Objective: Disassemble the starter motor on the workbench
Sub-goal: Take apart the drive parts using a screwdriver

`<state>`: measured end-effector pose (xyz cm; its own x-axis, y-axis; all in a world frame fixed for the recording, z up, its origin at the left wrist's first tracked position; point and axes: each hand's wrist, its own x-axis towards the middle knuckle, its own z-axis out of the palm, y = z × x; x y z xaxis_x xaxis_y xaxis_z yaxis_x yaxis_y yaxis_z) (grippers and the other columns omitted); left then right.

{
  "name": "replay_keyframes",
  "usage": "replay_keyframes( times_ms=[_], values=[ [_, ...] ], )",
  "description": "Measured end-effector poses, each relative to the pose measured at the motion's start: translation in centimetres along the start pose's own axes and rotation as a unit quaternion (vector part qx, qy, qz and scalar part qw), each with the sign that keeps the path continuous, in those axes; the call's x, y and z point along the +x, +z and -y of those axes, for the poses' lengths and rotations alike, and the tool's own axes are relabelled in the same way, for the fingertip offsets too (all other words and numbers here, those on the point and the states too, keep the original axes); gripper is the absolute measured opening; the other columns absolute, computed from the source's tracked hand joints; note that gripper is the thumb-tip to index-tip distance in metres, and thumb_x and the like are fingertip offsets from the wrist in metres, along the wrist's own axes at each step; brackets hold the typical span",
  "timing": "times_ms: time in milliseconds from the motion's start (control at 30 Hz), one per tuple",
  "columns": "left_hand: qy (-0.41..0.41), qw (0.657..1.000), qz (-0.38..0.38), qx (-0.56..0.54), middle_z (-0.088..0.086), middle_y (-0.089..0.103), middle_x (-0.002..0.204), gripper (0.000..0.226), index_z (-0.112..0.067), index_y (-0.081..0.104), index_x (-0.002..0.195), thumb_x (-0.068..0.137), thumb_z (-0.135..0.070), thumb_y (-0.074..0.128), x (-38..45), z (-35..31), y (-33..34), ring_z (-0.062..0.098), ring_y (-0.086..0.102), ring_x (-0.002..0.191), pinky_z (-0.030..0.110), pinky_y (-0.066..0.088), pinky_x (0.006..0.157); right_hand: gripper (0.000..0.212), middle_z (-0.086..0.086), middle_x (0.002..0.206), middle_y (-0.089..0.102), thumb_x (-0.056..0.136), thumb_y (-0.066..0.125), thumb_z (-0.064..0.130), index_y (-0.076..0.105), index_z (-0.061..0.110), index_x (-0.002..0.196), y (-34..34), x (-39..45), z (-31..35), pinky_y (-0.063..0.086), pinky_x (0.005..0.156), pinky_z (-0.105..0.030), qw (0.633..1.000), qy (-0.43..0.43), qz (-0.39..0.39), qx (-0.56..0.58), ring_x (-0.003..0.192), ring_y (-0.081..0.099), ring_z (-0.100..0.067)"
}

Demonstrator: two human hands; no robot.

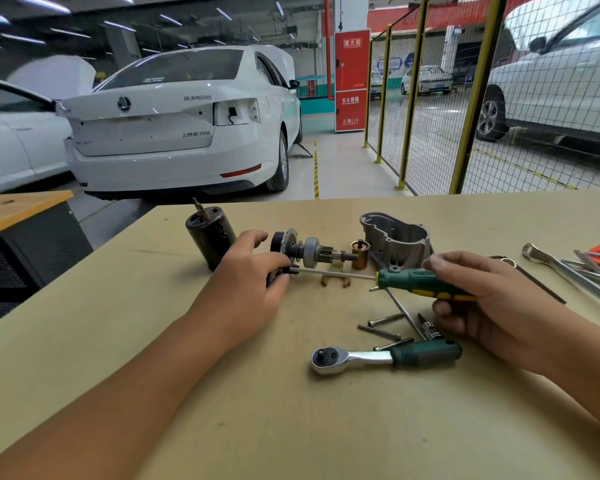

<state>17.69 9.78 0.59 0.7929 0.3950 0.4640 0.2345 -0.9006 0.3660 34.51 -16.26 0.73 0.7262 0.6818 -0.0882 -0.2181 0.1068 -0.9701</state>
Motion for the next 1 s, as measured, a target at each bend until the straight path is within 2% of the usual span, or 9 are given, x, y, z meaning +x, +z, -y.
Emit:
replay_keyframes(
  times_ms=[100, 267, 333, 467, 533, 600, 767, 900, 1000],
  values=[
    [-0.001, 1.0, 0.002, 0.004, 0.013, 0.048, 0.146, 0.025, -0.017, 0.077, 0.118, 0.094, -0.019, 0.072, 0.05, -0.01, 0.1, 0.028, 0.046, 0.138, 0.028, 0.033, 0.111, 0.043, -0.028, 0.087, 0.069, 0.078, 0.072, 0.04, 0.067, 0.007, 0.105, -0.01, -0.04, 0.14, 0.038, 0.039, -0.025, 0.999, 0.009, -0.015, -0.039, 0.049, 0.05, -0.022],
    [-0.001, 1.0, 0.002, 0.006, 0.012, 0.048, 0.146, 0.026, -0.017, 0.076, 0.119, 0.094, -0.02, 0.073, 0.02, -0.04, 0.12, 0.028, 0.047, 0.137, 0.028, 0.032, 0.11, 0.051, -0.016, 0.079, 0.066, 0.056, 0.085, 0.011, 0.07, 0.011, 0.105, -0.41, 0.08, -0.14, 0.045, 0.045, -0.029, 1.0, -0.02, -0.009, -0.007, 0.056, 0.051, -0.021],
    [0.0, 1.0, 0.001, 0.006, 0.012, 0.048, 0.146, 0.027, -0.017, 0.076, 0.12, 0.094, -0.021, 0.072, 0.02, -0.01, 0.11, 0.028, 0.047, 0.137, 0.029, 0.033, 0.109, 0.052, -0.015, 0.08, 0.065, 0.053, 0.085, 0.007, 0.072, 0.011, 0.103, -0.34, 0.05, -0.18, 0.048, 0.049, -0.03, 1.0, -0.026, -0.007, 0.008, 0.059, 0.052, -0.021],
    [0.001, 1.0, -0.001, 0.005, 0.014, 0.049, 0.145, 0.025, -0.017, 0.077, 0.118, 0.093, -0.019, 0.073, 0.09, 0.06, 0.23, 0.03, 0.049, 0.136, 0.031, 0.036, 0.11, 0.031, -0.022, 0.085, 0.07, 0.083, 0.074, 0.037, 0.071, 0.013, 0.101, 0.15, -0.23, 0.23, 0.045, 0.042, -0.03, 0.999, 0.008, -0.007, -0.034, 0.055, 0.056, -0.024],
    [0.001, 1.0, -0.003, 0.004, 0.014, 0.049, 0.144, 0.025, -0.017, 0.077, 0.117, 0.093, -0.019, 0.073, 0.08, 0.11, 0.28, 0.03, 0.049, 0.136, 0.034, 0.038, 0.111, 0.03, -0.025, 0.082, 0.069, 0.091, 0.066, 0.041, 0.07, 0.013, 0.101, 0.02, -0.15, 0.28, 0.041, 0.039, -0.028, 0.998, 0.014, -0.018, -0.054, 0.05, 0.054, -0.023],
    [0.001, 1.0, -0.005, 0.002, 0.014, 0.049, 0.144, 0.025, -0.017, 0.077, 0.117, 0.092, -0.02, 0.074, 0.04, 0.13, 0.29, 0.03, 0.048, 0.137, 0.038, 0.041, 0.112, 0.029, -0.026, 0.083, 0.068, 0.083, 0.072, 0.031, 0.069, 0.011, 0.104, -0.09, -0.07, 0.25, 0.041, 0.04, -0.028, 0.999, 0.005, -0.017, -0.047, 0.05, 0.052, -0.022],
    [0.002, 1.0, -0.01, 0.008, 0.013, 0.049, 0.145, 0.026, -0.017, 0.076, 0.118, 0.092, -0.02, 0.074, -0.04, 0.2, 0.25, 0.029, 0.048, 0.138, 0.037, 0.04, 0.112, 0.047, -0.014, 0.084, 0.065, 0.063, 0.079, 0.004, 0.067, 0.008, 0.108, -0.1, 0.0, -0.04, 0.045, 0.046, -0.027, 0.999, -0.011, -0.02, 0.022, 0.057, 0.05, -0.018],
    [0.0, 1.0, -0.011, 0.01, 0.014, 0.05, 0.144, 0.026, -0.016, 0.077, 0.118, 0.092, -0.019, 0.074, 0.03, 0.15, 0.25, 0.03, 0.048, 0.137, 0.033, 0.037, 0.11, 0.037, -0.024, 0.085, 0.068, 0.082, 0.074, 0.034, 0.066, 0.007, 0.106, 0.24, -0.09, 0.08, 0.037, 0.04, -0.025, 0.999, 0.008, -0.023, -0.034, 0.05, 0.048, -0.019],
    [-0.001, 1.0, -0.01, 0.01, 0.014, 0.05, 0.144, 0.026, -0.016, 0.076, 0.118, 0.092, -0.019, 0.074, 0.01, 0.03, 0.21, 0.03, 0.048, 0.137, 0.034, 0.037, 0.11, 0.033, -0.026, 0.084, 0.067, 0.082, 0.072, 0.034, 0.068, 0.009, 0.102, 0.04, 0.03, 0.16, 0.035, 0.039, -0.025, 0.998, 0.001, -0.027, -0.054, 0.048, 0.046, -0.019]
  ],
)
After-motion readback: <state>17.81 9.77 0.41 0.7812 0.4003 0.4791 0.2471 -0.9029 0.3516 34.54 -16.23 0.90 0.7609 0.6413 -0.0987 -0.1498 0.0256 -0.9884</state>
